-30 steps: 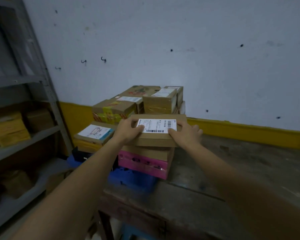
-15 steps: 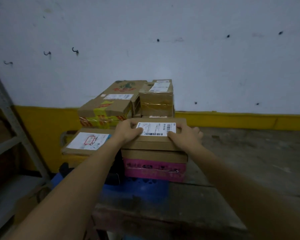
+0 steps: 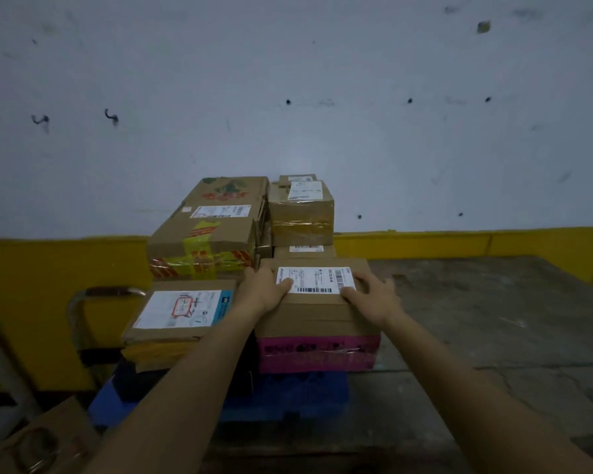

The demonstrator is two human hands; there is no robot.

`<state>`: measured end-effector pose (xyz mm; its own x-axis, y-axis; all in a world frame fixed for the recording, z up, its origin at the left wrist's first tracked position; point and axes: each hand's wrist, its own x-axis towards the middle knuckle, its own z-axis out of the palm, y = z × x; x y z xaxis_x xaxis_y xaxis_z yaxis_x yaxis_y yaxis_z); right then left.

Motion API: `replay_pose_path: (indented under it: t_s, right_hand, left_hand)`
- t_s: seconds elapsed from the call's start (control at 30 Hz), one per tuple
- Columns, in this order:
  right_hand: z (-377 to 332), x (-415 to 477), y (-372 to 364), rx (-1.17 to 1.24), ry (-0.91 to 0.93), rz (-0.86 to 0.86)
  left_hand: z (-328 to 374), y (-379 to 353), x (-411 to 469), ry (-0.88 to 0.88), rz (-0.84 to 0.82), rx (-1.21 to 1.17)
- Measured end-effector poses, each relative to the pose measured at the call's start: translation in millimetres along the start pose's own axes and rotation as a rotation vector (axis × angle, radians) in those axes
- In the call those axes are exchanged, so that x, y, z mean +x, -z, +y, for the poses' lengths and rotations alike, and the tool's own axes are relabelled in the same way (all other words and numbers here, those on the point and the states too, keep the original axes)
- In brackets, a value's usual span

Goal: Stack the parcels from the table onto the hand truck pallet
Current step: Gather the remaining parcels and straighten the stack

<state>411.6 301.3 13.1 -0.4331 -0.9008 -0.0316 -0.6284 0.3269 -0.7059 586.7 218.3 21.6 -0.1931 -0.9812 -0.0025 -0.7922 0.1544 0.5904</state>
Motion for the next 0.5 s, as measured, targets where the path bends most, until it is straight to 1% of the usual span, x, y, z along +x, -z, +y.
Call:
replay_pose_path:
  t_s: [0.2,0.37,0.43,0.5]
  right_hand:
    - [5.2,4.8,0.5,0.023,0.032,-0.014]
    - [12.4,10.4,2.6,0.038,0.087,-0.010]
    - [17.4,8.8,8.5,0.049,0.127,-0.069]
    - [22.3,4.3,19.0,0.029,0.136,-0.178]
  left_hand:
    - [2.9,-3.7,-2.9,0.012,0.024,0.018]
    - [1.8,-3.5,-1.9,0.006,0.004,0.012]
    - [-0.1,-0.4,-2.7,0.003,-0.036,-0.017]
    - [-1.9,3.3,-4.5,0.005,-0.088,-0.048]
